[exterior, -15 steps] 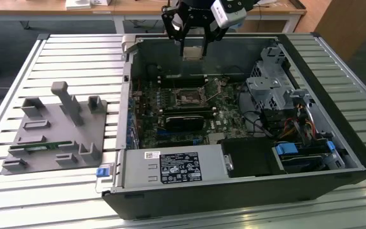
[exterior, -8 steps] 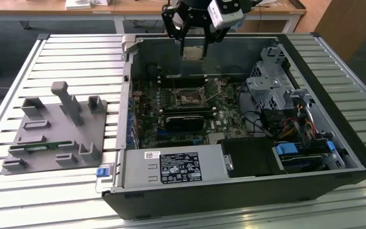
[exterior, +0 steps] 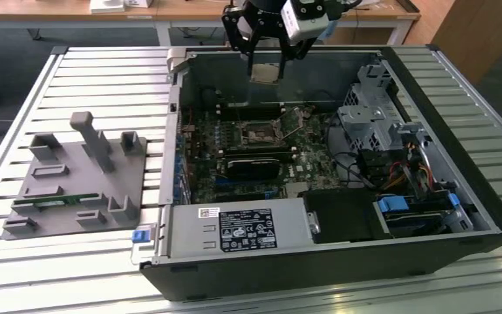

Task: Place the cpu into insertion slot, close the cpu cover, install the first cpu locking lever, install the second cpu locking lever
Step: 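Place the cpu into insertion slot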

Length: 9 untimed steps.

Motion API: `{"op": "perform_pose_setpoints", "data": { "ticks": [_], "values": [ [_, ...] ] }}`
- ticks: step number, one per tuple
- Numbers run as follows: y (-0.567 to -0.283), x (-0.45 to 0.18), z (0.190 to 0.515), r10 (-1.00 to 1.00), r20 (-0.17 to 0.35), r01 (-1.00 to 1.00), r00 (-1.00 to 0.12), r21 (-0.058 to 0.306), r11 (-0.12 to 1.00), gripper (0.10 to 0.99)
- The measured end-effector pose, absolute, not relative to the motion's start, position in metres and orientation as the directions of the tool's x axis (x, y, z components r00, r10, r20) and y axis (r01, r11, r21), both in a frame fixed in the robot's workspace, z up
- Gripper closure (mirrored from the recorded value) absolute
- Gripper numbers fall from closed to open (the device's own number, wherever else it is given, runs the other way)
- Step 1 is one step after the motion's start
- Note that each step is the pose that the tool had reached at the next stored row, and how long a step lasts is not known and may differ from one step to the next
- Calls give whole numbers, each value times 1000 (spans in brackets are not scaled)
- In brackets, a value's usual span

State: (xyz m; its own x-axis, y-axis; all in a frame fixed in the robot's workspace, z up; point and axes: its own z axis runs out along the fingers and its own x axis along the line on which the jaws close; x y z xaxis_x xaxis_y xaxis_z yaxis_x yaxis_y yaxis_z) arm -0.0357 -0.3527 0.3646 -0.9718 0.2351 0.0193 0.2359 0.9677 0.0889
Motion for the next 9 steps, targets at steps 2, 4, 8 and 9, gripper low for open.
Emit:
{"op": "perform_pose_setpoints", "data": {
  "ticks": [2, 4, 8, 9],
  "values": [
    [-353, -36, 365, 251, 19, 252, -968, 89, 964, 553],
    [-353, -36, 364, 263, 19, 264, -965, 89, 960, 553],
    [-353, -36, 364, 284, 19, 284, -959, 89, 955, 553],
    [-353, -36, 364, 288, 19, 288, -958, 89, 953, 553]
  ]
}}
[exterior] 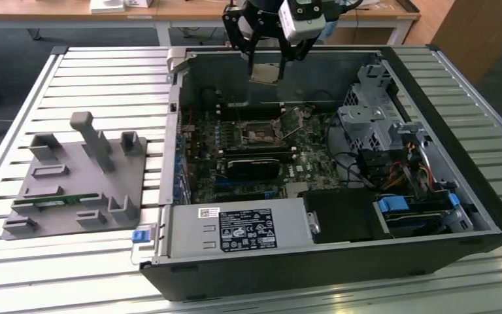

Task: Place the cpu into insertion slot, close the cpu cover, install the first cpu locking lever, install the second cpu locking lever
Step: 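Place the cpu into insertion slot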

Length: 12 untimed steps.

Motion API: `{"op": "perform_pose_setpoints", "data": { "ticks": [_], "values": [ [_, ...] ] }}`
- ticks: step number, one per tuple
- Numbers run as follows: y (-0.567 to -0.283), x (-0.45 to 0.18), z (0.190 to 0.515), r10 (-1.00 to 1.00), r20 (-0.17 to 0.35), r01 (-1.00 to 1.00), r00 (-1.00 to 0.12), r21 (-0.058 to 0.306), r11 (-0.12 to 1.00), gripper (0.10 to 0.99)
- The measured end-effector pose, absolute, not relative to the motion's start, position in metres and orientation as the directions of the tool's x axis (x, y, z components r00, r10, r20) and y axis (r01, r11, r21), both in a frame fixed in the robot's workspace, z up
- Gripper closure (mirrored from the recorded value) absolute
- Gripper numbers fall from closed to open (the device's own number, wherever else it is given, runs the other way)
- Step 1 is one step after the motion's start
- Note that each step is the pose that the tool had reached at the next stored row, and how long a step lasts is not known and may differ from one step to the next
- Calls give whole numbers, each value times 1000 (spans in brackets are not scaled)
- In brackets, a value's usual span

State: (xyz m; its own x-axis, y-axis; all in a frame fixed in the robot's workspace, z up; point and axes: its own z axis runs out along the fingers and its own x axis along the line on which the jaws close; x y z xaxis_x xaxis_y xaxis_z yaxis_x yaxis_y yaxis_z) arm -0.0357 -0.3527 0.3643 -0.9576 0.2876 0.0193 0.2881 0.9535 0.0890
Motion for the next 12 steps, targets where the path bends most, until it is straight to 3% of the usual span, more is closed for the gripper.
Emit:
{"op": "perform_pose_setpoints", "data": {
  "ticks": [12],
  "values": [
    [-353, -36, 364, 332, 19, 332, -943, 89, 939, 553]
  ]
}}
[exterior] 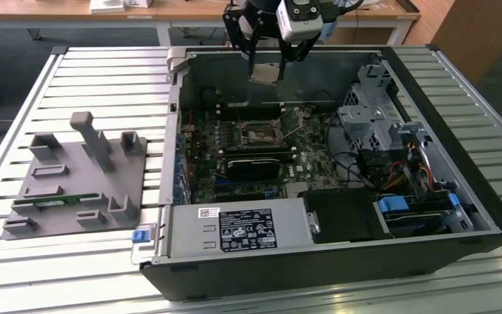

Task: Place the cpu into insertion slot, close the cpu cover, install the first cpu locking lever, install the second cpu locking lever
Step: 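Place the cpu into insertion slot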

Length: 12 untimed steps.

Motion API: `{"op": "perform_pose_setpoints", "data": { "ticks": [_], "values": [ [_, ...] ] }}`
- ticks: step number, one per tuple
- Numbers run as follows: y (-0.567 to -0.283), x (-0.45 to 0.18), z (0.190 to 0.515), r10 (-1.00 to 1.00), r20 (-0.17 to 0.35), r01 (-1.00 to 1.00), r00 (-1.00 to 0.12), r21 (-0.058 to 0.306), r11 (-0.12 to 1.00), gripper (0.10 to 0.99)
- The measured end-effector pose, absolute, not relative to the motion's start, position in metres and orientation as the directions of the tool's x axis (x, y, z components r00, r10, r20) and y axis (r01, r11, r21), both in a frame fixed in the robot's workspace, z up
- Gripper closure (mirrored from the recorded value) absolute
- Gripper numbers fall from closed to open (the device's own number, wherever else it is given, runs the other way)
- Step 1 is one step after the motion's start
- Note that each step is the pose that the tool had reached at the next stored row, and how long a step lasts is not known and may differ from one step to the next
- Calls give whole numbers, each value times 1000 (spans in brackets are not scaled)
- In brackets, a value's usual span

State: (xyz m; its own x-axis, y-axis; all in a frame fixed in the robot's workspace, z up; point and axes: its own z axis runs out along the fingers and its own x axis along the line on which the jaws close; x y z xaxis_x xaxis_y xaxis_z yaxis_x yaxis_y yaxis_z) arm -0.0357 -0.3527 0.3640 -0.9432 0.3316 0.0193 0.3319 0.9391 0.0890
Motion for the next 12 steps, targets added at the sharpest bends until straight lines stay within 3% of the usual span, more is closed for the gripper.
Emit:
{"op": "perform_pose_setpoints", "data": {
  "ticks": [12],
  "values": [
    [-353, -36, 364, 371, 19, 372, -928, 89, 924, 553]
  ]
}}
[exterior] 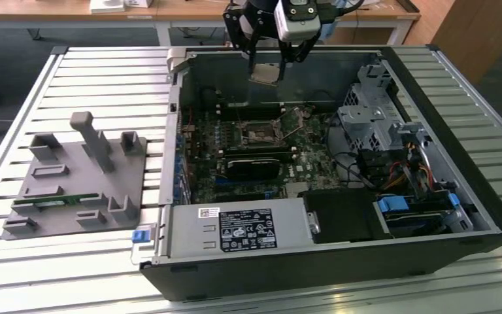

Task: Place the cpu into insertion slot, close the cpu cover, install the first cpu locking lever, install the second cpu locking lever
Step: 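Place the cpu into insertion slot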

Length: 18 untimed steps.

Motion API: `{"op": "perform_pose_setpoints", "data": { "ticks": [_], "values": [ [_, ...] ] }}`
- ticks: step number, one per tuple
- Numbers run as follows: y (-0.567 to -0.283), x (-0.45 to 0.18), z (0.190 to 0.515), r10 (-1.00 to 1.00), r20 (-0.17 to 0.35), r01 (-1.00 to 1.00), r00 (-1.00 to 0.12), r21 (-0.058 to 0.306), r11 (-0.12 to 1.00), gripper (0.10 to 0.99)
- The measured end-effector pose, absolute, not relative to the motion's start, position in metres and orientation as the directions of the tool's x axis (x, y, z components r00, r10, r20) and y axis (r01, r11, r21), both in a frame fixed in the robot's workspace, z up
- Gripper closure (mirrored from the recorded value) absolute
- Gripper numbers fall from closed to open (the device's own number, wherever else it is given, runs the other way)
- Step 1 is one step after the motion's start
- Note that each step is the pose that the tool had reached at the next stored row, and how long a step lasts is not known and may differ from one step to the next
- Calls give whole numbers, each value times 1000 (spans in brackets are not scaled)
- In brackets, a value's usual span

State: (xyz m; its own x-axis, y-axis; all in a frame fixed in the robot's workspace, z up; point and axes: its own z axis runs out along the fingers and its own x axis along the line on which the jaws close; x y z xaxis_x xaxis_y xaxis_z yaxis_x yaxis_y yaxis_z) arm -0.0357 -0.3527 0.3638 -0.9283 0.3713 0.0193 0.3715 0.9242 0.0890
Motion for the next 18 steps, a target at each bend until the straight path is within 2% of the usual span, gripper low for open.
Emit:
{"op": "perform_pose_setpoints", "data": {
  "ticks": [18],
  "values": [
    [-353, -36, 363, 425, 19, 425, -905, 89, 901, 553]
  ]
}}
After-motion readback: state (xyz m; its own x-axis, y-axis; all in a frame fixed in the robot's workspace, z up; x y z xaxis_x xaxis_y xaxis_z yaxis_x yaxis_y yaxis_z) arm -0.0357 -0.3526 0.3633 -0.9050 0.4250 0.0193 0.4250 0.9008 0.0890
